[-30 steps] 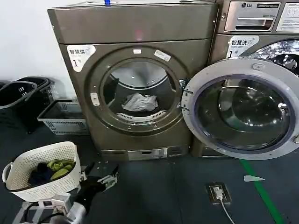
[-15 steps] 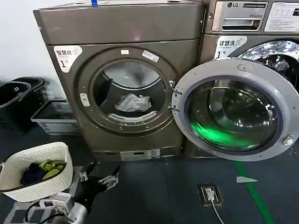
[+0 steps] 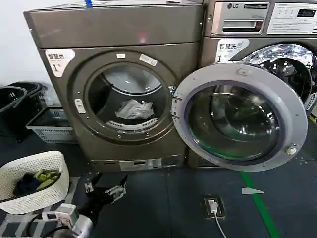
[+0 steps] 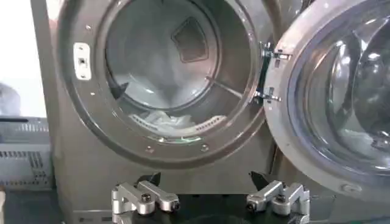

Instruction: Grasp the clothes from the dryer.

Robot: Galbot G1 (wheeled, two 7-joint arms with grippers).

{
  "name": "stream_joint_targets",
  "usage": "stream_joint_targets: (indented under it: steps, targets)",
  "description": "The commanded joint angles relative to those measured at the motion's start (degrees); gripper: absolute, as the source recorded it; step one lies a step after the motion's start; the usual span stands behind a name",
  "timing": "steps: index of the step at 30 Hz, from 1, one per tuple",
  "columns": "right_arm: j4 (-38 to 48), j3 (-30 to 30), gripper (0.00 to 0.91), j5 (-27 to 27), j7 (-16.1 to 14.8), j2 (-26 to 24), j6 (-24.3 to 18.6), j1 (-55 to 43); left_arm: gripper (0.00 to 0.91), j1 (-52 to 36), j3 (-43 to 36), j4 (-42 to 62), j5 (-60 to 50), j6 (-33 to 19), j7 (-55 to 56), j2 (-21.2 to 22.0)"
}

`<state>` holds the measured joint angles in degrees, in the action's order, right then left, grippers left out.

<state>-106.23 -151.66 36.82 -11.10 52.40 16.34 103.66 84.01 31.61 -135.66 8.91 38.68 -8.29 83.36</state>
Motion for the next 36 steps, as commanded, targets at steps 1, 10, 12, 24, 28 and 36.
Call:
stream_joint_targets:
  steps: [1, 10, 12, 24, 28, 36]
  targets:
    - [-0.05, -0.03, 0.907, 0.14, 0.07, -0.01, -0.11, -0.07, 0.907, -0.05, -0.10, 0.02, 3.04, 1.05, 1.76, -0.05]
    - [0.01, -0.20, 0.907, 2.09, -1.04, 0.26, -1.93, 0.09, 0.907, 0.15, -0.26, -0.29, -1.34, -0.87, -1.70, -0.16]
    - [0.18, 0.04, 0.907, 2.27, -1.56, 0.34, -3.20, -0.07, 0.907, 0.31, -0.25, -0.46, -1.64, -1.16, -1.88, -0.20]
    - [0.42, 0.18, 0.907, 2.54, -2.02, 0.27, -4.71, 0.07, 0.907, 0.17, -0.33, -0.66, -2.48, -1.50, -2.28, -0.16]
    - [0.26, 0.23, 0.907, 2.62, -2.40, 0.28, -4.72, 0.03, 0.907, 0.11, -0.17, -1.00, -2.68, -1.56, -2.42, -0.09]
    - [-0.02, 0.32, 0.907, 2.88, -2.78, 0.41, -4.95, 0.03, 0.907, -0.34, -0.18, -1.08, -3.03, -2.22, -2.79, 0.07]
